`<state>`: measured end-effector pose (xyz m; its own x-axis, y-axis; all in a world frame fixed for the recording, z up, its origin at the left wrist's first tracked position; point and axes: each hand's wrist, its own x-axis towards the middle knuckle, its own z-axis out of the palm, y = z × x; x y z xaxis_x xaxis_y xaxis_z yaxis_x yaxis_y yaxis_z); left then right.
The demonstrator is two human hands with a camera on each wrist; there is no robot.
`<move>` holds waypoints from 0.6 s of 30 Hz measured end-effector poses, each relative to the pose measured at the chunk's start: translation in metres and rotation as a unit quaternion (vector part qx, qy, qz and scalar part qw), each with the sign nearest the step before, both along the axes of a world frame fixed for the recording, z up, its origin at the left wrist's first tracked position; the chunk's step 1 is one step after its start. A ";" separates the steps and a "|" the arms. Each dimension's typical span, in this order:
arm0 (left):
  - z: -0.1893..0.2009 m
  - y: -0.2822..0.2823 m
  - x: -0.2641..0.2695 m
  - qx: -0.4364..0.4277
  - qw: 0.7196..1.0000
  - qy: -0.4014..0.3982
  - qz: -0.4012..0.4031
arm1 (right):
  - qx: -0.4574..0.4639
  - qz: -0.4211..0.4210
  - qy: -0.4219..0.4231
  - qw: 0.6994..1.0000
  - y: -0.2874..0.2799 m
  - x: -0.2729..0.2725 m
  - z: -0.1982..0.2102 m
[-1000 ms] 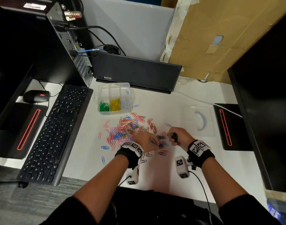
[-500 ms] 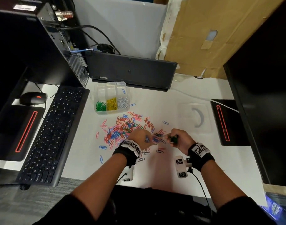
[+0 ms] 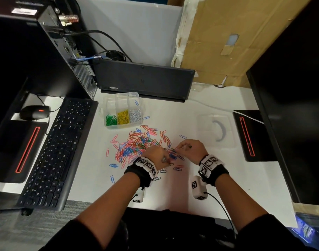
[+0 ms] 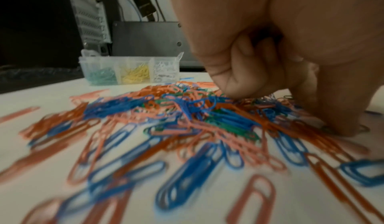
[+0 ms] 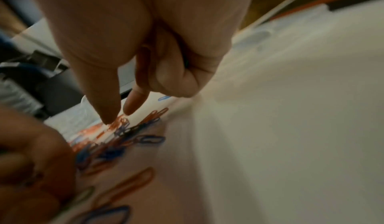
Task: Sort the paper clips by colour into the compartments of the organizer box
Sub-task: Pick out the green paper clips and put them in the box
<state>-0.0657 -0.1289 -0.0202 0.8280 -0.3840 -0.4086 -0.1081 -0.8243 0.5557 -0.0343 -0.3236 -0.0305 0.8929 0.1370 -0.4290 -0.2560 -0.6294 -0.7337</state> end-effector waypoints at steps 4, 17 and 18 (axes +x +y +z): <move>0.001 -0.004 0.006 0.042 0.999 0.011 -0.024 | -0.085 0.081 -0.042 0.992 0.009 0.006 0.003; 0.019 0.103 0.030 -0.119 0.951 0.003 0.285 | 0.308 -0.100 0.240 0.915 0.012 0.021 0.026; 0.023 0.116 0.035 -0.111 0.947 -0.008 0.301 | 0.328 -0.101 0.250 0.905 0.017 0.024 0.029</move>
